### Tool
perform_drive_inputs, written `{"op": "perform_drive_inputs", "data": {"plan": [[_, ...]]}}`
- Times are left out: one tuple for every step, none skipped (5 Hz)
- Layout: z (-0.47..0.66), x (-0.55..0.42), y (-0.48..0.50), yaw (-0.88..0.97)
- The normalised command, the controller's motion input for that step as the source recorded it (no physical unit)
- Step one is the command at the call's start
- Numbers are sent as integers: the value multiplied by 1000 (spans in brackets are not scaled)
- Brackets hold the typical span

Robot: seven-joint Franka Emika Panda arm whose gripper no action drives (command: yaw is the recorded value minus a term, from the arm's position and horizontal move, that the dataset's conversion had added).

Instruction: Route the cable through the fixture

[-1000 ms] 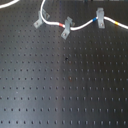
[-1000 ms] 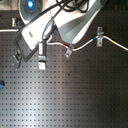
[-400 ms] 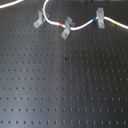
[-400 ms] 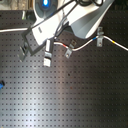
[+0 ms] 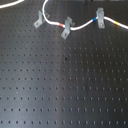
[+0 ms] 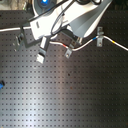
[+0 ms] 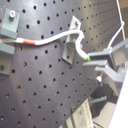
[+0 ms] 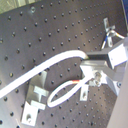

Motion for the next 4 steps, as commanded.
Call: {"op": "perform_drive_inputs", "data": {"plan": [[199, -76, 226, 620], [198, -56, 245, 597], [-109, 35, -371, 351], [-112, -79, -355, 403]]}}
